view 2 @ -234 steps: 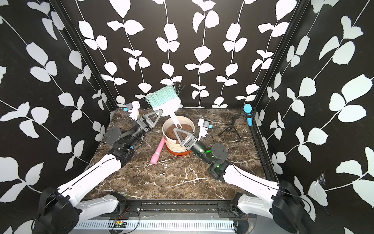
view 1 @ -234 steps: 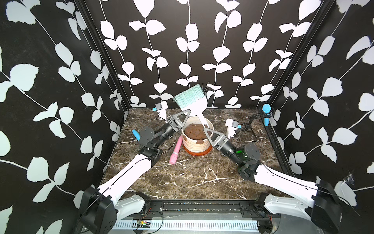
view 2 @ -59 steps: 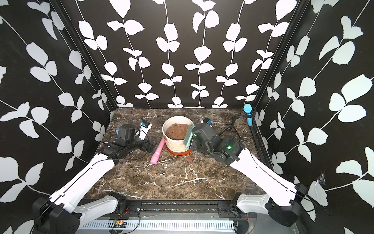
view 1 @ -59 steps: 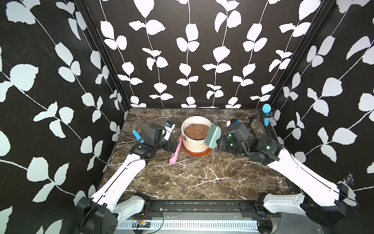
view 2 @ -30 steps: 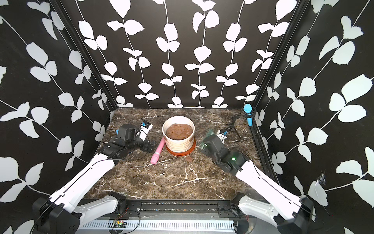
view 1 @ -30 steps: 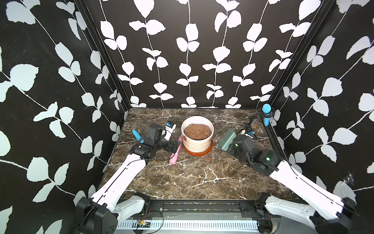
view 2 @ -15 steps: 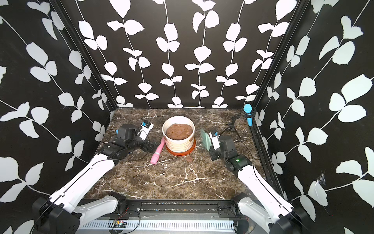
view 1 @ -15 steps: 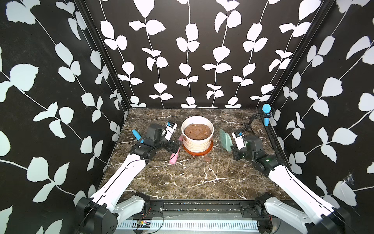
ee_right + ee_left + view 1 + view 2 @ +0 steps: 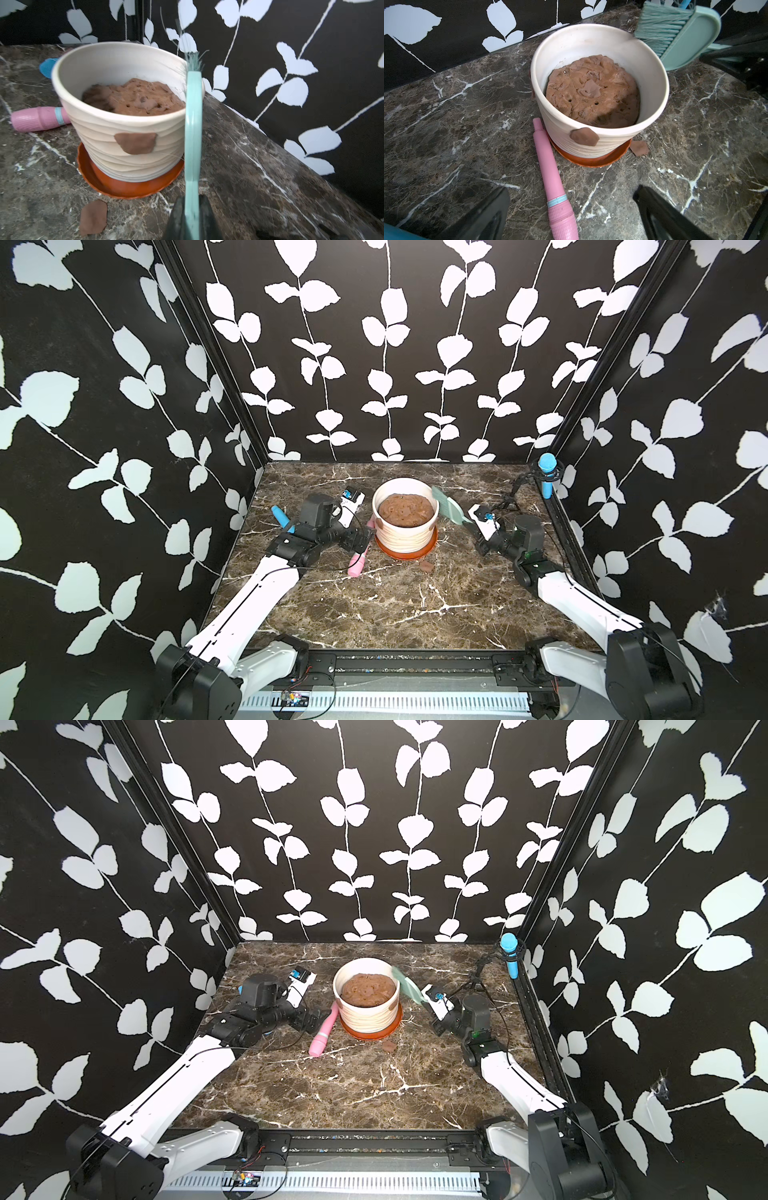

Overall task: Scrub the dried mud off the ceramic pot
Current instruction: Brush off the soil from the pot.

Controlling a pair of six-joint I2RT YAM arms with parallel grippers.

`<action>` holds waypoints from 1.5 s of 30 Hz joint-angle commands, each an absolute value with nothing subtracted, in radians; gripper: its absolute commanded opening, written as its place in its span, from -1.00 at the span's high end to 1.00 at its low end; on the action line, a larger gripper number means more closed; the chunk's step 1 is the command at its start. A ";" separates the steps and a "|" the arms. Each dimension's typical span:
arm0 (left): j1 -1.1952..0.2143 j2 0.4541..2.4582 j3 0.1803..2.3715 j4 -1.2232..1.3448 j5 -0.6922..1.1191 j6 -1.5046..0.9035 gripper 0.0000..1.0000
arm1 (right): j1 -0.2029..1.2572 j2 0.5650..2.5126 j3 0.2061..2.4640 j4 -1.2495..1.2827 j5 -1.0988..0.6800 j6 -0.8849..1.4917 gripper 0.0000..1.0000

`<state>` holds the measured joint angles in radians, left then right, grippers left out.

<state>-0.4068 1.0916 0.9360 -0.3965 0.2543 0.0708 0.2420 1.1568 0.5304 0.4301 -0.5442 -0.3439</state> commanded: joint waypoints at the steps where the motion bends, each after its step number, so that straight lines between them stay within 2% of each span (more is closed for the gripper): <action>1: -0.404 1.066 0.927 -0.380 0.271 0.072 -0.97 | 0.244 1.139 0.561 0.499 -0.780 -0.375 1.00; 8: -0.403 1.063 0.924 -0.380 0.262 0.076 -0.97 | 0.279 1.068 0.569 0.351 -0.841 -0.432 1.00; 15: -0.404 1.062 0.924 -0.380 0.264 0.076 -0.96 | 0.347 0.978 0.600 0.047 -0.798 -0.567 1.00; 22: -0.403 1.066 0.924 -0.380 0.270 0.076 -0.97 | 0.377 0.964 0.636 -0.059 -0.758 -0.632 1.00; 30: -0.403 1.071 0.924 -0.376 0.272 0.082 -0.96 | 0.434 0.905 0.698 -0.323 -0.635 -0.775 1.00; 41: -0.403 1.068 0.924 -0.383 0.271 0.092 -0.97 | 0.463 0.900 0.937 -0.743 -0.536 -0.926 1.00; 45: -0.403 1.068 0.925 -0.382 0.282 0.093 -0.96 | 0.481 0.883 1.011 -0.889 -0.450 -0.952 1.00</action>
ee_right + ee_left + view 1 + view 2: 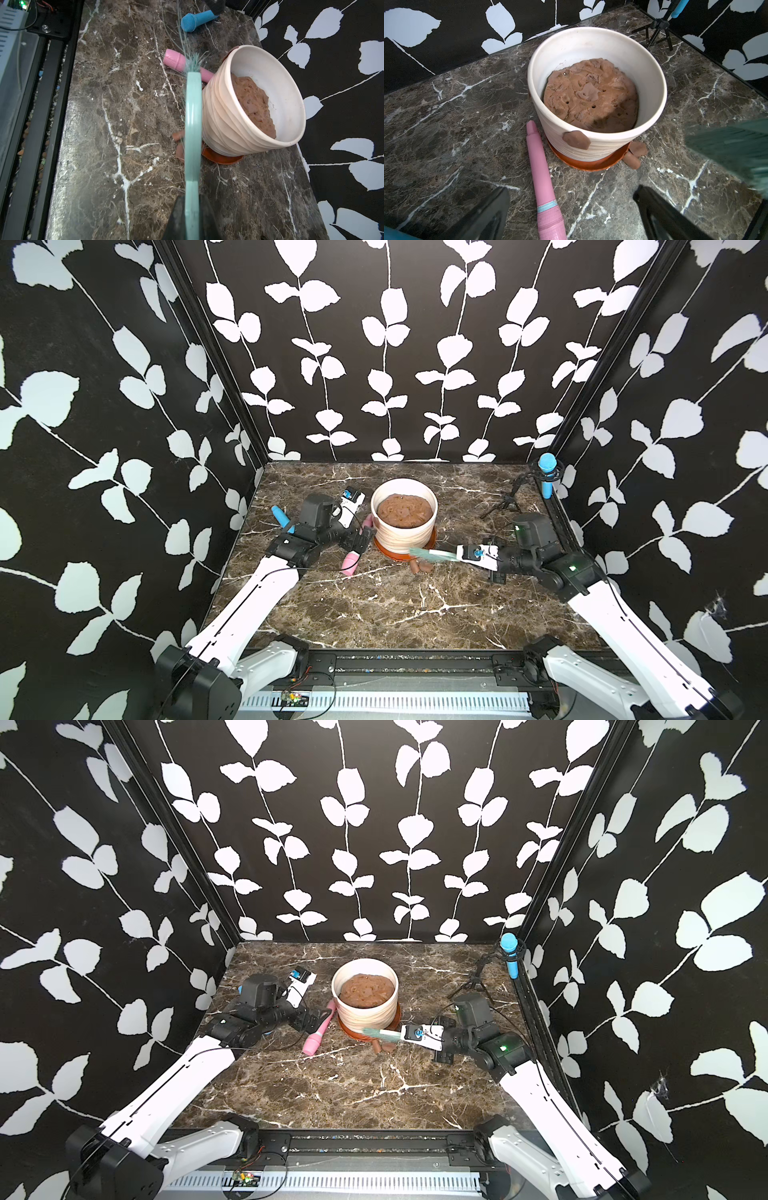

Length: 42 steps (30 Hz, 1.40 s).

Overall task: Scrub the dried mud off the ceramic pot
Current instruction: Brush off the soil from the pot, then rotate the pot on the tray.

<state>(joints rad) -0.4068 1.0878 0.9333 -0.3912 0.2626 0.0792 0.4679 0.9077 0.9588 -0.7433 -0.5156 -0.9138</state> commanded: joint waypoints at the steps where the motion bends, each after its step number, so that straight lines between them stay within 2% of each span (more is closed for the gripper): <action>1: -0.403 1.066 0.924 -0.382 0.282 0.094 -0.97 | 0.482 0.874 1.021 -0.909 -0.432 -0.957 1.00; 9: -0.403 1.063 0.925 -0.385 0.281 0.097 -0.97 | 0.522 0.809 0.954 -0.786 -0.310 -0.924 1.00; 12: -0.404 1.056 0.930 -0.374 0.315 0.098 -0.96 | 0.522 0.831 0.970 -0.633 -0.101 -0.714 1.00; 15: -0.407 1.047 0.938 -0.350 0.434 0.110 -0.94 | 0.522 0.841 1.023 -0.533 0.101 -0.406 1.00; 17: -0.429 1.043 0.956 -0.342 0.512 0.144 -0.87 | 0.522 0.836 1.054 -0.525 0.164 -0.235 1.00; 21: -0.572 1.074 1.046 -0.416 0.465 0.355 -0.88 | 0.522 0.829 1.090 -0.577 0.147 0.068 1.00; 26: -0.631 1.253 1.275 -0.638 0.444 0.510 -0.96 | 0.522 0.827 1.080 -0.629 0.069 0.221 1.00; 30: -0.633 1.451 1.451 -0.904 0.356 0.618 -0.80 | 0.522 0.802 1.060 -0.647 0.022 0.229 1.00; 36: -0.635 1.632 1.597 -1.034 0.311 0.648 -0.44 | 0.522 0.758 1.024 -0.631 -0.018 0.181 1.00; 42: -0.648 1.669 1.606 -0.984 0.282 0.645 -0.38 | 0.522 0.781 1.052 -0.649 -0.065 0.137 1.00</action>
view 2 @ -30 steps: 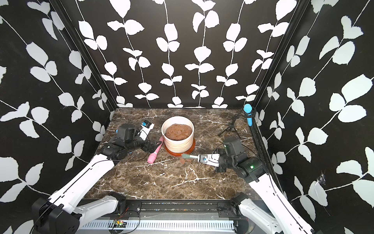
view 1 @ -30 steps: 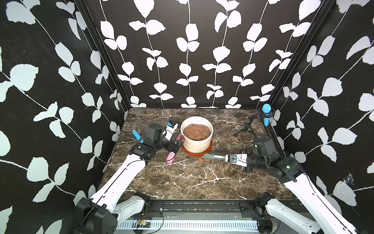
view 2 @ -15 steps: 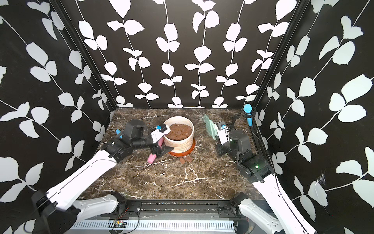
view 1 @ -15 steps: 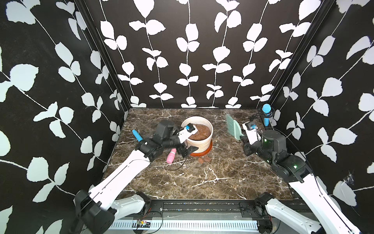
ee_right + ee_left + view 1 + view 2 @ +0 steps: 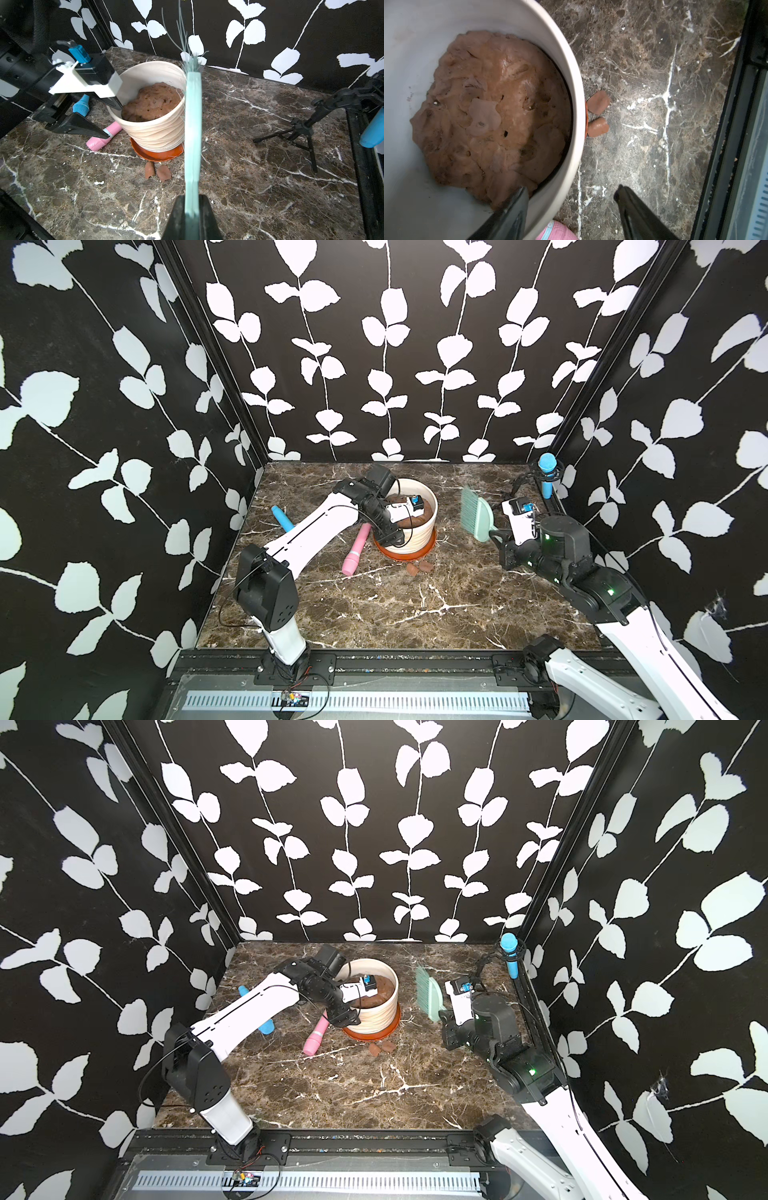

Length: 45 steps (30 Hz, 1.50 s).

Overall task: Scrub the dried mud off the ceramic pot
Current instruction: Rotate the pot on the tray.

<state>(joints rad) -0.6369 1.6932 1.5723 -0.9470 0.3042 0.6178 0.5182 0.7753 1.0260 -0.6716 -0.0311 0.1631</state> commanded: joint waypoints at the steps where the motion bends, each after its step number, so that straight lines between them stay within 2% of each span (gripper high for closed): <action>1: -0.650 1.679 1.611 -0.983 0.271 0.644 -0.34 | 0.522 0.784 1.057 -0.657 -0.066 0.132 1.00; 8: -0.694 1.777 1.702 -1.043 0.219 0.632 0.27 | 0.522 0.778 1.045 -0.634 -0.097 0.112 1.00; 14: -0.789 1.819 1.763 -1.002 0.161 0.600 0.85 | 0.522 0.796 1.057 -0.627 -0.086 0.124 1.00; 16: -0.810 1.832 1.789 -0.984 0.147 0.559 0.98 | 0.522 0.800 1.060 -0.640 -0.059 0.121 1.00; 23: -0.842 1.850 1.827 -0.904 0.185 0.414 1.00 | 0.520 0.765 1.039 -0.650 0.042 0.112 1.00; 29: -0.849 1.855 1.818 -0.729 0.097 0.153 1.00 | 0.520 0.743 1.006 -0.655 0.156 0.117 1.00; 34: -0.871 1.878 1.812 -0.583 -0.089 -0.060 1.00 | 0.520 0.741 0.976 -0.648 0.119 0.051 1.00; 39: -0.875 1.945 1.875 -0.517 -0.155 -0.306 1.00 | 0.520 0.725 0.947 -0.658 0.187 -0.015 1.00; 45: -0.899 2.089 2.034 -0.561 -0.213 -0.561 1.00 | 0.520 0.684 0.933 -0.698 0.227 -0.054 1.00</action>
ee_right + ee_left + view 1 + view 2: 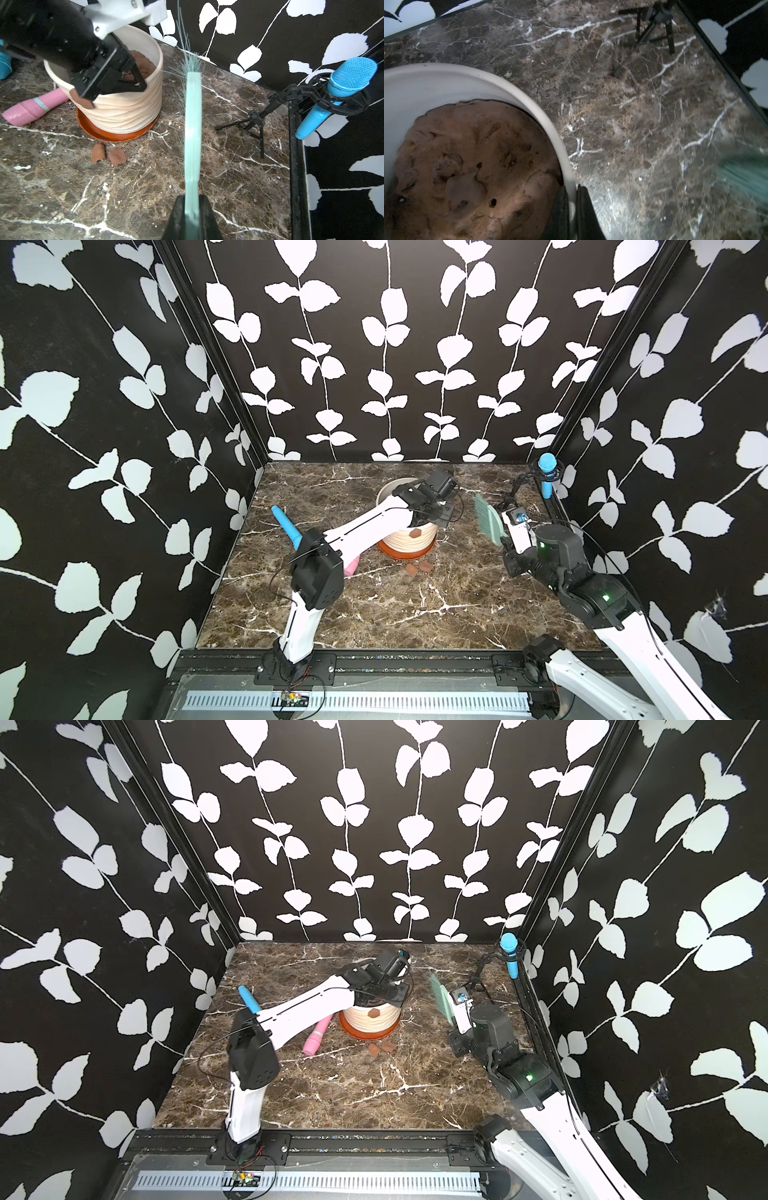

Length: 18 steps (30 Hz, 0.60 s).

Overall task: Scrub the dried mud off the ceramic pot
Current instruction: Rotate the pot on the tray, then brush off the soil from the pot.

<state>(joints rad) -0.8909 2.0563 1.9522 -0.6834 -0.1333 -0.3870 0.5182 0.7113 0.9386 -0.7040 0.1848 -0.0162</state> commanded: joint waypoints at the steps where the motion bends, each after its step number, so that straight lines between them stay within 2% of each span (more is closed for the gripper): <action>1: -0.904 2.109 2.060 -0.560 -0.223 -0.591 1.00 | 0.520 0.679 0.930 -0.702 0.224 -0.061 1.00; 6: -0.925 2.206 2.209 -0.576 -0.213 -0.656 1.00 | 0.520 0.638 0.914 -0.735 0.099 -0.212 1.00; 9: -0.927 2.213 2.233 -0.567 -0.152 -0.667 0.56 | 0.520 0.633 0.925 -0.822 -0.024 -0.358 1.00; 13: -0.927 2.153 2.224 -0.589 -0.124 -0.640 0.28 | 0.520 0.654 0.964 -0.973 -0.064 -0.569 1.00; 14: -0.927 2.128 2.213 -0.592 -0.130 -0.619 0.15 | 0.520 0.662 0.973 -0.995 -0.051 -0.613 1.00; 15: -0.925 2.103 2.201 -0.598 -0.143 -0.600 -0.22 | 0.520 0.669 0.979 -1.009 -0.042 -0.654 1.00; 16: -0.924 2.076 2.191 -0.608 -0.158 -0.576 -0.49 | 0.520 0.678 0.986 -1.015 -0.036 -0.702 1.00; 18: -0.914 2.028 2.183 -0.641 -0.176 -0.514 -0.71 | 0.520 0.703 1.008 -1.009 -0.033 -0.808 1.00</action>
<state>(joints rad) -0.9157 2.1841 2.1868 -0.6434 -0.1627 -0.5930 0.5182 0.6857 0.9607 -0.9878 -0.0196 -0.6067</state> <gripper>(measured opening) 0.825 0.109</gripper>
